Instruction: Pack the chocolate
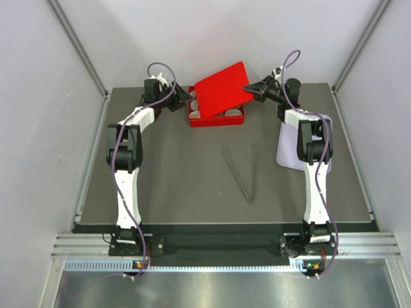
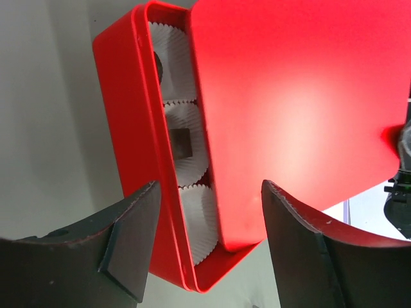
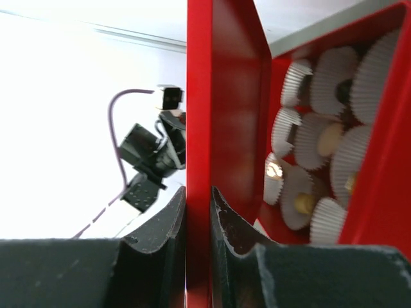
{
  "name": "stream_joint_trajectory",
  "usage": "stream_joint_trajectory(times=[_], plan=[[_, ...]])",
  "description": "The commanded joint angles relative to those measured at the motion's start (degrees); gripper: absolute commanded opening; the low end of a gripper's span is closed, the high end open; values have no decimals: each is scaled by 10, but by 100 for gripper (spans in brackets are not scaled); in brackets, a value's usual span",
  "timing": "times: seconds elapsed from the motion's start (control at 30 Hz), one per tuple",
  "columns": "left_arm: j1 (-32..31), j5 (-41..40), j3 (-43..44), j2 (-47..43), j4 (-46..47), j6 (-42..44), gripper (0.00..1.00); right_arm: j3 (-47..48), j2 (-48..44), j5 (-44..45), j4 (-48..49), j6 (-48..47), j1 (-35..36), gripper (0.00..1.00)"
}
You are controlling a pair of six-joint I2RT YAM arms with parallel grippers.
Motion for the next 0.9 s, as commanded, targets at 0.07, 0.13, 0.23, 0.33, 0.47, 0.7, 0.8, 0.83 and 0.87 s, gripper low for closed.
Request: stream_joint_trajectory(times=[0.07, 0.13, 0.23, 0.33, 0.47, 0.7, 0.8, 0.83, 0.87], plan=[[3, 8, 10, -54, 8, -2, 69, 7, -14, 3, 127, 83, -5, 0], [3, 8, 9, -58, 5, -4, 69, 7, -11, 10, 158, 112, -5, 0], [3, 8, 8, -65, 6, -4, 69, 7, -11, 16, 183, 134, -3, 0], [4, 9, 6, -72, 5, -5, 68, -2, -14, 20, 182, 134, 1, 0], [9, 6, -5, -82, 12, -16, 66, -12, -10, 27, 186, 137, 13, 0], [32, 3, -43, -98, 34, -38, 65, -17, 2, 56, 189, 140, 33, 0], [35, 13, -37, -88, 33, -38, 65, -15, 10, 68, 187, 144, 38, 0], [35, 15, -35, -84, 34, -38, 65, -17, 11, 71, 187, 144, 42, 0], [34, 19, -34, -79, 34, -40, 65, -18, 13, 73, 188, 145, 43, 0]])
